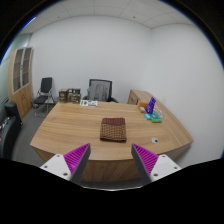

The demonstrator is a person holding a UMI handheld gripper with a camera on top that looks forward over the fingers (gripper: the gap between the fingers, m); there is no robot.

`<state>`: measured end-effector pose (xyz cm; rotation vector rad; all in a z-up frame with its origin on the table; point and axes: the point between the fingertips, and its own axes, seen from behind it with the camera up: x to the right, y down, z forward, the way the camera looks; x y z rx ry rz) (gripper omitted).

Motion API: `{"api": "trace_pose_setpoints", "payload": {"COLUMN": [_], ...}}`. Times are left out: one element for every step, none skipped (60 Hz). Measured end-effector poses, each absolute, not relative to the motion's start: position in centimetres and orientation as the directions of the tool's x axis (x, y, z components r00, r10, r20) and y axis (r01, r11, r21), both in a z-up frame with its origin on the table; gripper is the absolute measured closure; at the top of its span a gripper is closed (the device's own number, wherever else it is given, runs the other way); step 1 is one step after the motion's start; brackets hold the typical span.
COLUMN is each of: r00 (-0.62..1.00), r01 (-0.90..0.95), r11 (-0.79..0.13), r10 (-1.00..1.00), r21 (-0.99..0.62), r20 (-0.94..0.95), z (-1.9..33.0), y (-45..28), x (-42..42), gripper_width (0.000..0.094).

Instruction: Fold towel

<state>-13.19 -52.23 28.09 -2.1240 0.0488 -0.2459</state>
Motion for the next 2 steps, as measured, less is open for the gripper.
{"api": "trace_pose_setpoints", "payload": {"r00": [0.979,0.979], "r01": [0.060,0.059], "r11": [-0.535,-0.533], "r10": [-0.133,-0.133], "r21": [-0.843,-0.844], "r20": [0.154,0.153], "z": [28.14,28.19], "y": [-52.29,-52.33], "x": [-13.21,-13.24], "gripper_width": [0.0082,0.0079]}}
